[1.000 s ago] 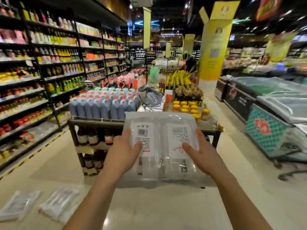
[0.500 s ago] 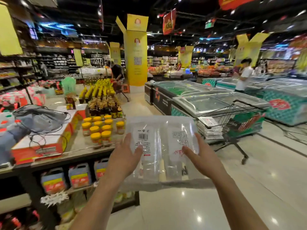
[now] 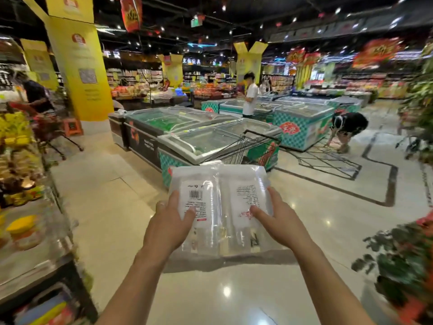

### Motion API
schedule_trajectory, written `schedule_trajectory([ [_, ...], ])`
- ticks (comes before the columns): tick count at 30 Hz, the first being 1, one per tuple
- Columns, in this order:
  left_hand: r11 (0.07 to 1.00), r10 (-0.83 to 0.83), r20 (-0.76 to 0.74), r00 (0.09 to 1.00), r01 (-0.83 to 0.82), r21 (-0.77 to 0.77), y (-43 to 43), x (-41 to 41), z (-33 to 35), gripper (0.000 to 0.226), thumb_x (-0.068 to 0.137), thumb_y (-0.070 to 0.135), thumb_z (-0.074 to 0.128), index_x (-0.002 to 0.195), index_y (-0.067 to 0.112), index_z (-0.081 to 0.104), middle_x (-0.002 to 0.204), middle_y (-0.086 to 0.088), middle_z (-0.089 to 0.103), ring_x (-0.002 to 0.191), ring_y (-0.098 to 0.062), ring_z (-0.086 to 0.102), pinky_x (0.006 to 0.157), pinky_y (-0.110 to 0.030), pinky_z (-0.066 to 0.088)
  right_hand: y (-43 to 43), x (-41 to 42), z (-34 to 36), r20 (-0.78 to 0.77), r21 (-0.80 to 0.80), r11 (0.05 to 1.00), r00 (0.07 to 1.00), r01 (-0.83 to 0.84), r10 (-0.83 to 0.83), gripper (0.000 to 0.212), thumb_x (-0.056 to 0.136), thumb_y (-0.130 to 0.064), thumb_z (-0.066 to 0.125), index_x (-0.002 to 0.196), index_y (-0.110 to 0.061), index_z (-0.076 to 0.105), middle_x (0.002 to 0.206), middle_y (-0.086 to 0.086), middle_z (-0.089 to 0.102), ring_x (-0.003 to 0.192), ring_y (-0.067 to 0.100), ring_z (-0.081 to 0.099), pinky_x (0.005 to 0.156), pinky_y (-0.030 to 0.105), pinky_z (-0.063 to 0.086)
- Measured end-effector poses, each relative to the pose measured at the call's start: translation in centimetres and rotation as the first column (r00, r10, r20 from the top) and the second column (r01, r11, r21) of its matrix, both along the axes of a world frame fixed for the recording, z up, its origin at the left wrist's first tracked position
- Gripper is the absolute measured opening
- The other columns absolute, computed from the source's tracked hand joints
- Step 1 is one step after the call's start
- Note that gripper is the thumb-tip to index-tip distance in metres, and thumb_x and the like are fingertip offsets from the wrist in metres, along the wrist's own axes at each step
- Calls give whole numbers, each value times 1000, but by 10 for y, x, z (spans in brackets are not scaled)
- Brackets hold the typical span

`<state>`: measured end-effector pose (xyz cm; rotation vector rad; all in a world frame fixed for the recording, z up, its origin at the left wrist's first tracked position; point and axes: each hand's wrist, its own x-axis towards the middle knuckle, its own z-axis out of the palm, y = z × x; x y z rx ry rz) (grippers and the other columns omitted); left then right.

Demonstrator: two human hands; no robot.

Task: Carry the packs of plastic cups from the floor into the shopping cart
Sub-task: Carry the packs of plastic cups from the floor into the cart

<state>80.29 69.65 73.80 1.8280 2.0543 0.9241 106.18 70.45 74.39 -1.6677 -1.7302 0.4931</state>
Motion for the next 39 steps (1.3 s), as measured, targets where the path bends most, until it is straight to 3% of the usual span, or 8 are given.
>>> schedule_trajectory([
  [4, 996, -94, 19, 995, 93, 16, 118, 15, -4, 61, 90, 53, 44, 145, 41, 21, 126, -10, 53, 108, -32, 55, 84, -38, 46, 93, 14, 7, 13, 4, 998, 998, 68, -68, 74, 91, -48, 59, 152, -29, 21, 136, 3, 54, 124, 24, 50, 91, 35, 42],
  [7, 989, -142, 22, 990, 141, 38, 194, 29, -2, 62, 93, 50, 46, 148, 36, 22, 131, -11, 49, 116, -32, 51, 90, -37, 42, 153, 25, 13, -1, 25, 993, 993, 117, -117, 71, 90, -45, 60, 150, -31, 24, 129, -2, 59, 118, 23, 54, 87, 35, 43],
  [14, 970, -240, -7, 971, 240, 35, 346, 72, -13, 64, 90, 52, 48, 147, 38, 23, 129, -10, 48, 114, -32, 52, 88, -39, 45, 284, 68, -5, 13, -11, 979, 979, 202, -202, 72, 91, -47, 57, 152, -28, 22, 144, -2, 48, 128, 21, 46, 94, 36, 40],
  [18, 962, -271, -3, 963, 271, 43, 437, 103, -32, 60, 90, 51, 49, 144, 37, 26, 122, -12, 53, 106, -33, 56, 85, -38, 47, 375, 102, -27, 0, -35, 974, 975, 222, -222, 81, 86, -58, 56, 153, -31, 19, 149, -3, 44, 130, 21, 47, 101, 40, 43],
  [24, 968, -241, -31, 970, 243, 60, 594, 161, -58, 57, 91, 51, 47, 143, 33, 31, 129, -9, 53, 114, -29, 50, 83, -36, 44, 538, 161, -46, -32, -42, 982, 982, 184, -185, 71, 88, -50, 60, 149, -31, 27, 139, -4, 53, 124, 20, 50, 94, 37, 43],
  [30, 991, -133, 30, 991, 132, 6, 725, 210, -60, 62, 92, 54, 43, 149, 36, 23, 137, -9, 48, 124, -26, 45, 87, -37, 42, 696, 212, -38, 2, -72, 992, 994, 105, -106, 73, 89, -47, 61, 151, -30, 25, 146, -2, 48, 128, 21, 49, 96, 35, 40],
  [35, 990, -144, 49, 988, 144, 5, 813, 235, -72, 61, 94, 49, 45, 149, 36, 22, 144, -3, 46, 130, -25, 39, 83, -34, 35, 800, 236, -41, 15, -106, 993, 998, 57, -56, 73, 90, -46, 62, 151, -29, 26, 146, -4, 48, 126, 20, 50, 90, 32, 39],
  [39, 991, -132, 89, 987, 135, -23, 890, 247, -86, 59, 94, 44, 48, 148, 39, 22, 136, -4, 49, 130, -21, 37, 80, -32, 33, 877, 248, -53, -28, -107, 994, 999, 26, -29, 68, 92, -39, 62, 150, -26, 30, 141, -9, 50, 115, 4, 47, 85, 24, 33],
])
